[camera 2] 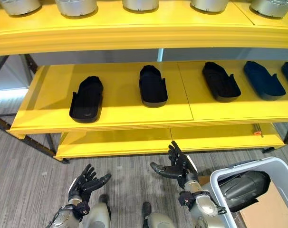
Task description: Move parts from the plastic box to the shelf.
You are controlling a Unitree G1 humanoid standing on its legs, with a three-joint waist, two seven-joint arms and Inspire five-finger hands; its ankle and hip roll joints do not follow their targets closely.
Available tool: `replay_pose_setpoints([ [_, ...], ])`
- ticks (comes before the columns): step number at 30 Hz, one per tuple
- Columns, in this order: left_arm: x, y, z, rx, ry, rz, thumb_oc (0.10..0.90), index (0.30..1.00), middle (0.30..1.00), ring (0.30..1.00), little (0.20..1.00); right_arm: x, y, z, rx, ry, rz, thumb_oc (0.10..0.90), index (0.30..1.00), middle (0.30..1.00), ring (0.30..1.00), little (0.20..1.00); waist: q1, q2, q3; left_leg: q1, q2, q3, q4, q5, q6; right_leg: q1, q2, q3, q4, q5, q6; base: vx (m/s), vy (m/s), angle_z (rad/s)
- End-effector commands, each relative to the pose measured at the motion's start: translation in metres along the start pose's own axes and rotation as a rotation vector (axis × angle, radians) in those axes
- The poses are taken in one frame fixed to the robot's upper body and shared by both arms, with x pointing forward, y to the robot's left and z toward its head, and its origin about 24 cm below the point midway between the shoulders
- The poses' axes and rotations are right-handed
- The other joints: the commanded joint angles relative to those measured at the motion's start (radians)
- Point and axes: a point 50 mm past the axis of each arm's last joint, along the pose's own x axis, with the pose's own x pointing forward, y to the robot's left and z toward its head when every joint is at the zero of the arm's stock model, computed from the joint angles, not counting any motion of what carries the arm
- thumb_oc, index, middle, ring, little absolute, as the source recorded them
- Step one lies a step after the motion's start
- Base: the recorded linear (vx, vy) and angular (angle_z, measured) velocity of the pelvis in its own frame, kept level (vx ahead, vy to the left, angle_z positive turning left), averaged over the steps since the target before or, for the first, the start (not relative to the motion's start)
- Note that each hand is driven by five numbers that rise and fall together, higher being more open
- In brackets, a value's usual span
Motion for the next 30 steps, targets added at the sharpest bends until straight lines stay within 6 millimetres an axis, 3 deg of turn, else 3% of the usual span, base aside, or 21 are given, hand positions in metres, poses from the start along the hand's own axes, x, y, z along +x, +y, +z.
replay_pose_setpoints([
  [1,-0.018,0.019,0.036,0.117,-0.178,0.006,0.900,1.000,1.000,1.000,1.000,0.003,0.021,0.064,-0.090,-0.331,0.089,0.900,1.000,1.000,1.000,1.000,0.029,-0.026,-0.088,-0.016,0.021,0.041,0.008,0.053,0.003,0.077,-0.266,0.044,-0.037,0.147,0.031,0.13,0.204,-0.39],
  [4,-0.016,0.019,0.039,0.125,-0.189,0.009,0.900,1.000,1.000,1.000,1.000,0.004,0.023,0.084,-0.161,-0.407,0.082,0.900,1.000,1.000,1.000,1.000,0.027,-0.026,-0.078,0.003,0.015,0.054,0.014,0.050,0.009,0.073,-0.291,0.029,-0.051,0.146,0.035,0.09,0.148,-0.18],
  [6,-0.014,0.017,0.039,0.123,-0.186,0.004,0.900,1.000,1.000,1.000,1.000,0.003,0.025,0.107,-0.261,-0.499,0.075,0.900,1.000,1.000,1.000,1.000,0.024,-0.032,-0.066,0.001,0.017,0.059,0.024,0.053,0.011,0.066,-0.299,0.019,-0.056,0.147,0.037,0.07,0.097,0.03],
  [8,-0.013,0.015,0.039,0.127,-0.187,-0.001,0.900,1.000,1.000,1.000,1.000,0.003,0.026,0.113,-0.292,-0.523,0.073,0.900,1.000,1.000,1.000,1.000,0.022,-0.032,-0.060,0.001,0.018,0.057,0.025,0.054,0.011,0.066,-0.301,0.016,-0.058,0.147,0.038,0.04,0.041,0.01],
  [10,-0.009,0.011,0.043,0.147,-0.193,-0.022,0.900,1.000,1.000,1.000,1.000,0.004,0.028,0.139,-0.441,-0.621,0.053,0.900,1.000,1.000,1.000,1.000,0.022,-0.038,-0.044,-0.007,0.018,0.054,0.029,0.057,0.011,0.066,-0.301,0.011,-0.069,0.147,0.041,0.04,0.040,0.01],
  [14,-0.006,0.005,0.047,0.157,-0.207,-0.048,0.900,1.000,1.000,1.000,1.000,0.009,0.041,0.159,-0.551,-0.703,0.078,0.900,1.000,1.000,1.000,1.000,0.027,-0.042,-0.026,-0.013,0.022,0.052,0.028,0.057,0.012,0.065,-0.298,0.006,-0.077,0.146,0.042,0.01,0.002,0.01],
  [15,-0.004,0.002,0.048,0.161,-0.206,-0.058,0.900,1.000,1.000,1.000,1.000,0.011,0.052,0.168,-0.608,-0.744,0.119,0.900,1.000,1.000,1.000,1.000,0.037,-0.047,-0.013,-0.018,0.023,0.048,0.028,0.058,0.011,0.065,-0.295,0.005,-0.079,0.146,0.043,0.00,-0.017,-0.09],
  [16,-0.004,0.002,0.048,0.160,-0.206,-0.058,0.900,1.000,1.000,1.000,1.000,0.011,0.052,0.168,-0.609,-0.745,0.119,0.900,1.000,1.000,1.000,1.000,0.037,-0.047,-0.012,-0.017,0.023,0.048,0.029,0.058,0.011,0.066,-0.295,0.004,-0.079,0.146,0.043,0.00,0.000,0.00],
  [22,0.001,-0.003,0.048,0.146,-0.199,-0.056,0.900,1.000,1.000,1.000,1.000,0.031,0.099,0.175,-0.731,-0.773,0.319,0.900,1.000,1.000,1.000,1.000,0.075,-0.055,0.021,-0.023,0.030,0.034,0.029,0.057,0.010,0.075,-0.282,0.008,-0.081,0.153,0.046,-0.01,-0.016,-0.03],
  [30,0.003,-0.001,0.047,0.138,-0.188,-0.031,0.900,1.000,1.000,1.000,1.000,0.053,0.128,0.170,-0.865,-0.732,0.433,0.900,1.000,1.000,1.000,1.000,0.104,-0.058,0.043,-0.018,0.036,0.026,0.018,0.054,0.007,0.082,-0.273,0.012,-0.082,0.158,0.049,-0.01,-0.004,0.07],
])
